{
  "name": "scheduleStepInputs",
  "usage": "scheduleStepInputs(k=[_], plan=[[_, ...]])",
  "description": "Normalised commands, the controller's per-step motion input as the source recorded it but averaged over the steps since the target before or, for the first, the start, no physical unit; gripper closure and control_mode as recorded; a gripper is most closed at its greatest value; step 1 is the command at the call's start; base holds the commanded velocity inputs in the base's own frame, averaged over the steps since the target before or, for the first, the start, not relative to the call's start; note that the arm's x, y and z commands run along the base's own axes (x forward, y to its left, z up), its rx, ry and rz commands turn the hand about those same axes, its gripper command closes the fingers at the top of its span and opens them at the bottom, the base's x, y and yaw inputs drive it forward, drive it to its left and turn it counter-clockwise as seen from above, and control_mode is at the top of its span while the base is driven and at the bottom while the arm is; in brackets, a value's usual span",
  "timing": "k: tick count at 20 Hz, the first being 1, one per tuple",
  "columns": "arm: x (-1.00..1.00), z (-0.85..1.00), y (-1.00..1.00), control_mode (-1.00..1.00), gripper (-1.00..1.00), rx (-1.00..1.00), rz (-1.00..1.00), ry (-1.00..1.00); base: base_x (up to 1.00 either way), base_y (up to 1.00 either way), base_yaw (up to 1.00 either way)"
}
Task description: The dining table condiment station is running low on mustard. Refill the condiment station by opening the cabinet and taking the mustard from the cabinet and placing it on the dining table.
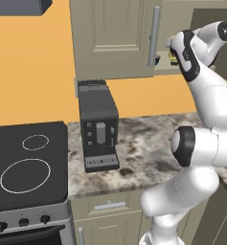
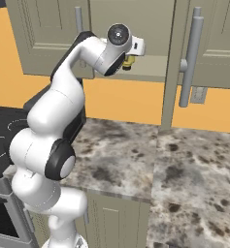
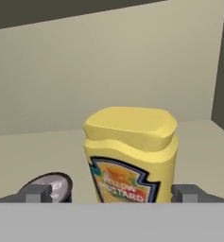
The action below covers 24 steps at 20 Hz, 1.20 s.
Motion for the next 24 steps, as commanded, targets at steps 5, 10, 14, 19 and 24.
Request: scheduleStepInputs(k=[5, 10, 14, 19, 24], plan=[[0.00, 0.00, -0.02, -1.00, -1.00, 0.00, 0.00, -0.01, 0.00, 0.00, 0.00], [0.00, 0.00, -0.01, -1.00, -1.00, -0.02, 0.00, -0.03, 0.00, 0.00, 0.00], [0.00, 0.00, -0.01, -1.00, -1.00, -0.02, 0.00, -0.01, 0.00, 0.00, 0.00], [0.06, 0.00, -0.01, -1.00, -1.00, -0.03, 0.00, 0.00, 0.00, 0.00, 0.00], [0.15, 0.00, -0.06, -1.00, -1.00, -0.02, 0.00, 0.00, 0.00, 0.00, 0.00]])
